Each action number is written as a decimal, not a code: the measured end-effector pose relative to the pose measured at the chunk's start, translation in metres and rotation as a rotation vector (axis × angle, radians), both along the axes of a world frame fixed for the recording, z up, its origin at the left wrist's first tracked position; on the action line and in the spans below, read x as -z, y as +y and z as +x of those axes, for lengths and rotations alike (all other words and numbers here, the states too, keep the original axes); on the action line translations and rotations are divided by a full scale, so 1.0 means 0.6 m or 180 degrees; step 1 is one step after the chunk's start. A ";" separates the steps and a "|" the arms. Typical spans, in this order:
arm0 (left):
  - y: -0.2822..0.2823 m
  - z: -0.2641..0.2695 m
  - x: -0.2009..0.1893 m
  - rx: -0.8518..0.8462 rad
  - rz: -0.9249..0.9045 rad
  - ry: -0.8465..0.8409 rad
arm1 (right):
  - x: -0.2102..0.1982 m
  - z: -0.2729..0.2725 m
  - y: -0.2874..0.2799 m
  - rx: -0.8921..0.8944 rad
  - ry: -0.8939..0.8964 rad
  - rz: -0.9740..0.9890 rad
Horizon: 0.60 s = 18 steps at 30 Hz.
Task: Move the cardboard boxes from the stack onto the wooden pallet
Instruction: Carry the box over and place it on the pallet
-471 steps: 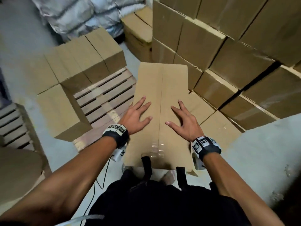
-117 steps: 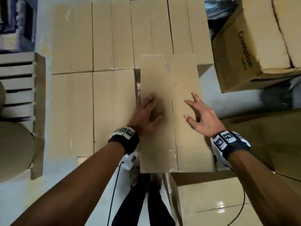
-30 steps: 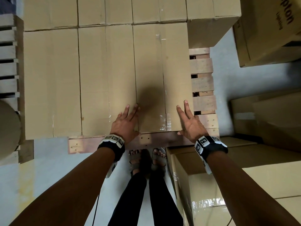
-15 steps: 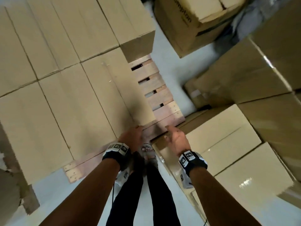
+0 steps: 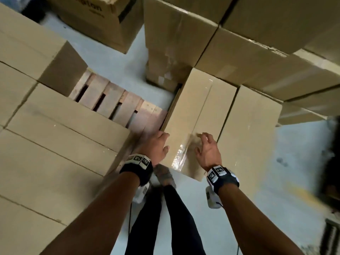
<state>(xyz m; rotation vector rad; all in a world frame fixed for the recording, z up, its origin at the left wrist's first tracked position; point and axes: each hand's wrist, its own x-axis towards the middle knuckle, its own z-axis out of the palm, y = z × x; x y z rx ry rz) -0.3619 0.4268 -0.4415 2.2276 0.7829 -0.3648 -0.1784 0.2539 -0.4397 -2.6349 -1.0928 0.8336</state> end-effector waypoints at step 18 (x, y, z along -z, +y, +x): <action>0.060 0.208 0.215 0.0844 0.1080 -0.0615 | 0.163 0.061 -0.050 0.0395 -0.0386 0.0489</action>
